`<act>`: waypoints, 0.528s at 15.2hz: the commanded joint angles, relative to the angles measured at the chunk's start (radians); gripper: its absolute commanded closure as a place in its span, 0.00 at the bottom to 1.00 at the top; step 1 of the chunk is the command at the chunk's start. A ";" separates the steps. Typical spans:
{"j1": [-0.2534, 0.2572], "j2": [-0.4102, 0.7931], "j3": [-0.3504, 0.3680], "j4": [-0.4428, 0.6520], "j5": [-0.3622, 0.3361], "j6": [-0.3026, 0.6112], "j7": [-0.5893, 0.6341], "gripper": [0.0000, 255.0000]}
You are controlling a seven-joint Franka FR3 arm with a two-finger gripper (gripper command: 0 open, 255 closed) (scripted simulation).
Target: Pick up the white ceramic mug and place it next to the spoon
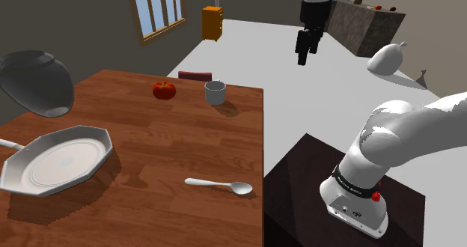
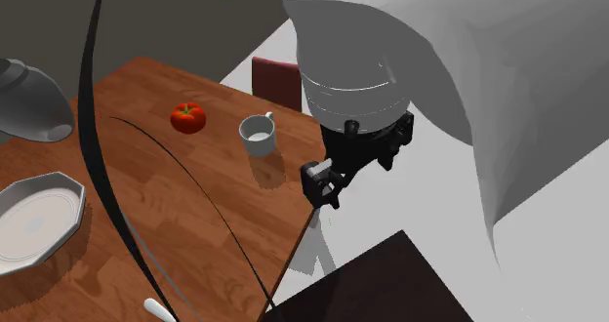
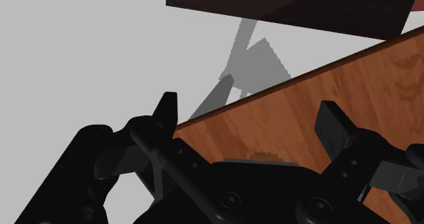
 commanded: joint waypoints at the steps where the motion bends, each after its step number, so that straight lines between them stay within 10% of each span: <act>1: 0.000 0.000 0.000 0.000 0.000 0.000 0.000 0.00; 8: 0.004 0.191 0.008 -0.012 0.021 0.228 0.030 0.00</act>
